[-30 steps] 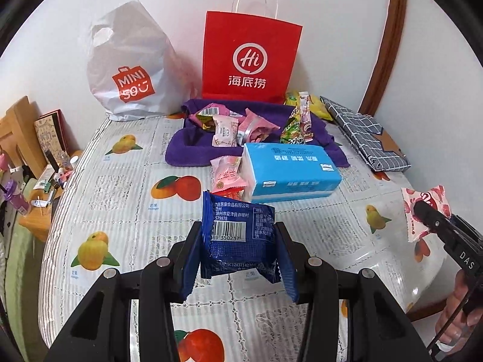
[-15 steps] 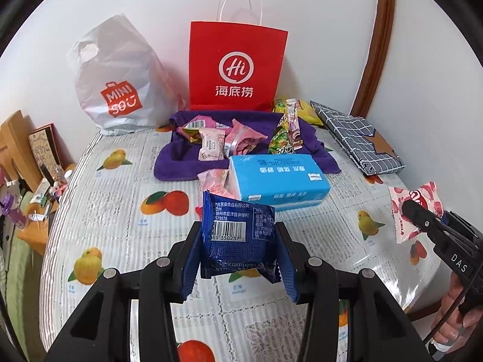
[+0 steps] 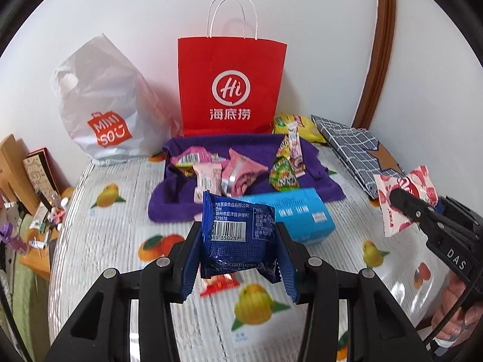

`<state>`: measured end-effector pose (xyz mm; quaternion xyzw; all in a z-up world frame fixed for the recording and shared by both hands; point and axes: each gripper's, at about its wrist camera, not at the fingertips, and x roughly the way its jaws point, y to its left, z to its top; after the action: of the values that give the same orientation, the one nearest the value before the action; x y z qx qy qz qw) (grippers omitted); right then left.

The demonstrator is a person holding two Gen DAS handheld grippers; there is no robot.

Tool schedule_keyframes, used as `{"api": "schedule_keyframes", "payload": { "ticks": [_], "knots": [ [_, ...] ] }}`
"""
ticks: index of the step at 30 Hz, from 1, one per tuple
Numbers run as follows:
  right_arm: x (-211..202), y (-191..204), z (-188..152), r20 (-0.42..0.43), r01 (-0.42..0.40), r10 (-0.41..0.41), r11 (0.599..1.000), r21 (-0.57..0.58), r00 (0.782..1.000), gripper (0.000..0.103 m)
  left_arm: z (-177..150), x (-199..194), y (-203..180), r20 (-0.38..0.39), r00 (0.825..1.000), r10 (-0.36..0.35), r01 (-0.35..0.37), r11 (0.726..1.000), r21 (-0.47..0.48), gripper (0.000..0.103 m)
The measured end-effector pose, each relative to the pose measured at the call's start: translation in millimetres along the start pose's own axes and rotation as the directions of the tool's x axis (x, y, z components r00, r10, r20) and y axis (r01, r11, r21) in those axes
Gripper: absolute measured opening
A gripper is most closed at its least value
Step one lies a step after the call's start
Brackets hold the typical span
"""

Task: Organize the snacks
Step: 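Carry the red-and-white candy bag with the right tool while the left tool carries the blue packet over the towel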

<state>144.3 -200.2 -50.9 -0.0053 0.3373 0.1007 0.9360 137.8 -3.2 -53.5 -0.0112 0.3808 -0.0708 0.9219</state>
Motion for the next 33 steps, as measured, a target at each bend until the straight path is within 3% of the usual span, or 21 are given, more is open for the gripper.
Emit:
{"api": "schedule_keyframes", "payload": {
  "ticks": [17, 27, 33],
  "knots": [
    [115, 4, 103, -0.013, -0.065, 0.065, 0.997, -0.040, 0.998, 0.031, 90, 78, 38, -0.023, 0.999, 0.040, -0.041, 0.999, -0.035, 0.044],
    [174, -5, 114, -0.079, -0.086, 0.082, 0.995, -0.049, 0.993, 0.031, 130, 141, 43, -0.046, 0.998, 0.046, -0.047, 0.999, -0.017, 0.044],
    [201, -10, 102, -0.137, -0.097, 0.086, 0.992, -0.076, 0.987, 0.031, 128, 175, 65, -0.084, 0.996, 0.015, -0.023, 0.996, -0.092, 0.044]
  ]
}}
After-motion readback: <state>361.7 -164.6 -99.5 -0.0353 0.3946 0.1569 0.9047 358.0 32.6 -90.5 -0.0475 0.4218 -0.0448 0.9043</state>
